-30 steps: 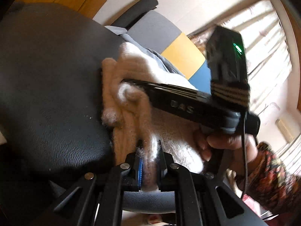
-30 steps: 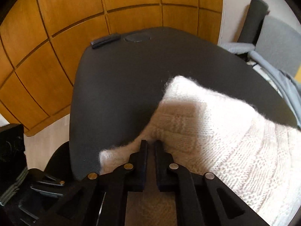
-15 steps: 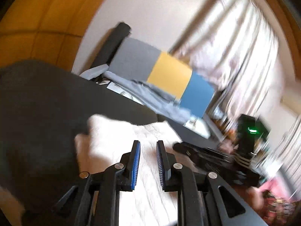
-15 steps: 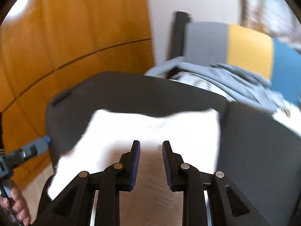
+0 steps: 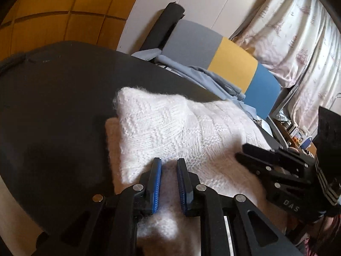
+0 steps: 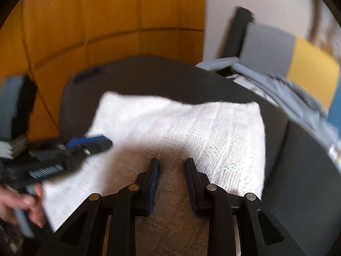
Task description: Fold clothes
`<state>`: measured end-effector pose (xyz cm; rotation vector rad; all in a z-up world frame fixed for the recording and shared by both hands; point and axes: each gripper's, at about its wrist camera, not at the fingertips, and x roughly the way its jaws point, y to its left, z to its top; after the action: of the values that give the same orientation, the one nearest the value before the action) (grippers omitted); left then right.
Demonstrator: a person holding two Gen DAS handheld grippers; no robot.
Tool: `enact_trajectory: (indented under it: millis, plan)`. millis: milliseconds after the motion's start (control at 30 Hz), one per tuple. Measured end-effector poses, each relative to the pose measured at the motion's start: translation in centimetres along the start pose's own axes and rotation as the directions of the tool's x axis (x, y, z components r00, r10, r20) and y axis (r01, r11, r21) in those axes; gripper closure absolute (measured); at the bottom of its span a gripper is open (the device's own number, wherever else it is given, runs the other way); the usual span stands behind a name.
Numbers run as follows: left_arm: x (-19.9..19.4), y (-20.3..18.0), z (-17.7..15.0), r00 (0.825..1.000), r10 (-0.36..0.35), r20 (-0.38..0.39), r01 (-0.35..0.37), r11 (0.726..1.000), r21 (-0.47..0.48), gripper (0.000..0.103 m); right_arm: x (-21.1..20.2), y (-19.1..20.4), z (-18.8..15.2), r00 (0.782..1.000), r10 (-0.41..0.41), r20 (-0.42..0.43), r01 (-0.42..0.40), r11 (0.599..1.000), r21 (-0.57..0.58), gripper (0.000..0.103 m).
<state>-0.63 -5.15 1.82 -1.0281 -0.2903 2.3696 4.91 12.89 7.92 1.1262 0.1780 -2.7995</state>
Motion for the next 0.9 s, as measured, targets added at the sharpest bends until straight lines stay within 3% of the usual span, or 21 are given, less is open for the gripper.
enact_trajectory:
  millis: [67,167,267,367,467,567,633,667,700,767,833,900]
  plan:
    - [-0.1,-0.2,0.1,1.0,0.0,0.0,0.0,1.0,0.022,0.087,-0.3,-0.5,-0.1,1.0,0.026,0.008,-0.026,1.0,0.002,0.075]
    - [-0.3,-0.1,-0.3,1.0,0.005,0.005,-0.006,0.999,0.043,0.087,-2.6,-4.0,-1.6,0.988,0.142,0.06,-0.151,0.969,0.195,0.073]
    - [-0.4,0.1,-0.6,0.999,-0.025,0.026,0.024,1.0,0.018,0.087,-4.4,-6.8,-4.9,0.973,0.216,0.081,-0.231,0.899,0.372,0.049]
    - [-0.4,0.2,-0.6,0.999,-0.035,0.039,0.035,0.999,0.009,0.087,-6.2,-9.6,-8.2,0.952,0.284,0.116,-0.301,0.79,0.534,0.042]
    - [-0.3,0.1,-0.7,0.998,-0.038,0.044,0.037,0.999,0.008,0.087,-7.8,-12.2,-11.4,0.923,0.348,0.163,-0.363,0.648,0.67,0.037]
    - [-0.2,0.2,-0.5,0.998,-0.049,0.034,0.049,0.999,0.0,0.087,-5.6,-11.4,-14.4,0.838,0.496,0.229,-0.485,0.482,0.73,0.034]
    - [0.0,0.3,-0.3,0.998,-0.058,0.03,0.058,0.998,-0.01,0.087,-5.3,-10.5,-14.2,0.835,0.5,0.231,-0.497,0.503,0.707,0.035]
    - [0.0,0.3,-0.2,0.998,-0.058,0.029,0.058,0.998,-0.014,0.087,-5.0,-9.8,-13.8,0.819,0.527,0.224,-0.515,0.505,0.693,0.037]
    - [0.0,0.3,-0.1,0.998,-0.059,0.027,0.059,0.998,-0.021,0.087,-4.7,-9.1,-13.3,0.809,0.55,0.209,-0.524,0.512,0.68,0.053]
    - [-0.2,0.4,0.3,0.998,-0.065,0.011,0.066,0.996,-0.062,0.087,-4.8,-7.7,-12.3,0.848,0.517,0.117,-0.458,0.603,0.653,0.074]
    - [-0.6,0.4,0.7,0.995,-0.094,-0.01,0.092,0.989,-0.118,0.087,-5.5,-6.7,-11.1,0.892,0.45,0.041,-0.382,0.704,0.599,0.078]
    - [-0.6,-0.4,0.4,0.992,-0.121,-0.027,0.117,0.987,-0.113,0.087,-7.6,-6.0,-9.1,0.959,0.282,-0.017,-0.242,0.852,0.465,0.079]
